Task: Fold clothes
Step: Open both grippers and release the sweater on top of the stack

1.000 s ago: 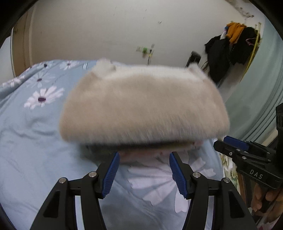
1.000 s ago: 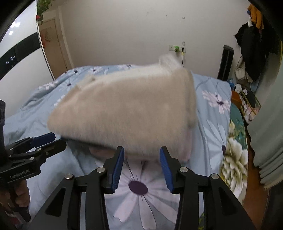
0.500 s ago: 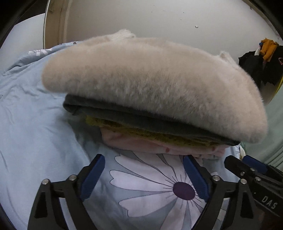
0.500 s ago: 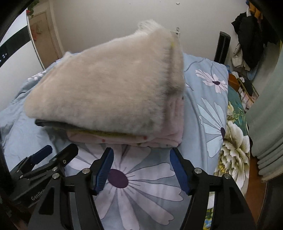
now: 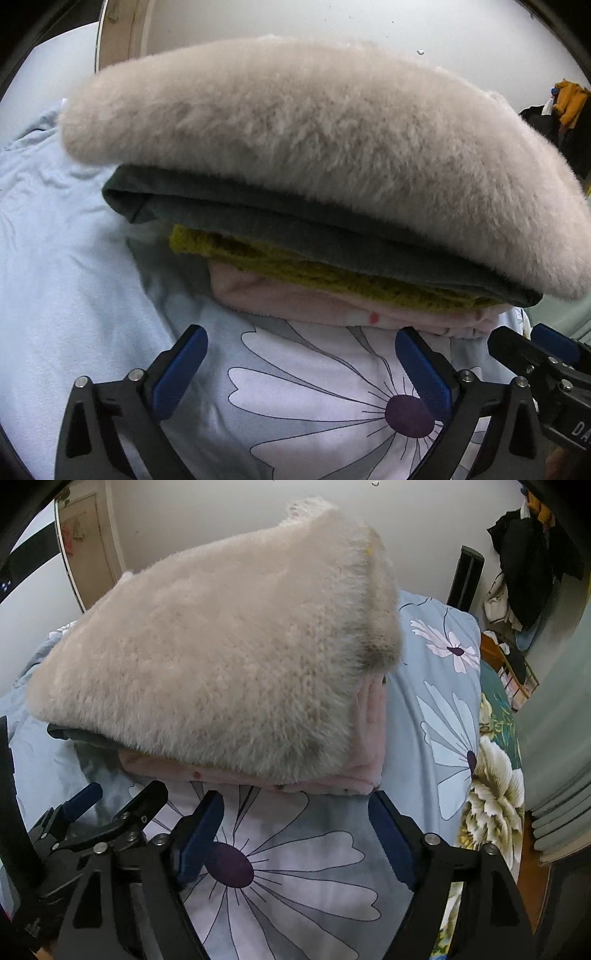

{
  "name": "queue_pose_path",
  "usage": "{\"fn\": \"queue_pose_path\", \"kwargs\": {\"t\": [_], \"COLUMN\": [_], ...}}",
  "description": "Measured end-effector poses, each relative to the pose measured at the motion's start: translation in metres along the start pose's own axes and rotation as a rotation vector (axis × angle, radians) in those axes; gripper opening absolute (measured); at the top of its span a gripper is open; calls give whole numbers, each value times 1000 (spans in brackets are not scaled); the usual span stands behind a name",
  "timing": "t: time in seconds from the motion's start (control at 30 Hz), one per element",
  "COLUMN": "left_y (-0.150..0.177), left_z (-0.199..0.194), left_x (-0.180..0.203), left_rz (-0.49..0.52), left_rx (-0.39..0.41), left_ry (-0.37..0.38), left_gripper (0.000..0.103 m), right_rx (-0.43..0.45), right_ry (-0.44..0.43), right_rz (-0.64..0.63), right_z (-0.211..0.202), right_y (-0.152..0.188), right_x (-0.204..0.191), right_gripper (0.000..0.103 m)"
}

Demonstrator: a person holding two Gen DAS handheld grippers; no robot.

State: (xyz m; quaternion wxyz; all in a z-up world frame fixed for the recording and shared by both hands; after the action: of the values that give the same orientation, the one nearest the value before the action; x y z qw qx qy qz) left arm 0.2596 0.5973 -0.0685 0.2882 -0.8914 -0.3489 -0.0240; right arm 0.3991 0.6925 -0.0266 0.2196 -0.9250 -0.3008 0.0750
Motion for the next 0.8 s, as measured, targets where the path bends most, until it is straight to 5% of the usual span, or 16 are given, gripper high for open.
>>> {"fn": "queue_pose_path", "kwargs": {"t": [0.8], "left_y": [-2], "left_z": [9], "left_x": [-13], "left_rz": [14], "left_rx": [-59], "left_ry": [61], "left_gripper": [103], "right_rx": [37], "right_ry": [68], "right_rz": [-32], "right_z": [0], "right_y": [-15], "right_x": [-25], "right_gripper": [92]}}
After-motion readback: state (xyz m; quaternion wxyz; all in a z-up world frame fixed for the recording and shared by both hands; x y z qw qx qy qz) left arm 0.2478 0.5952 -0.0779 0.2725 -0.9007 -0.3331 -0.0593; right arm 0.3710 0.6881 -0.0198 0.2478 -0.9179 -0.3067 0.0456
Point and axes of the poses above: each gripper's, at about its wrist camera, not at the fingertips, and z roughly the way its jaws point, x to its right, y to its underside, the point moved 2 cm from there along z, roughly the way its jaws point, and after that the axes turned 8 degrees about -x, right-handed, at the moved point
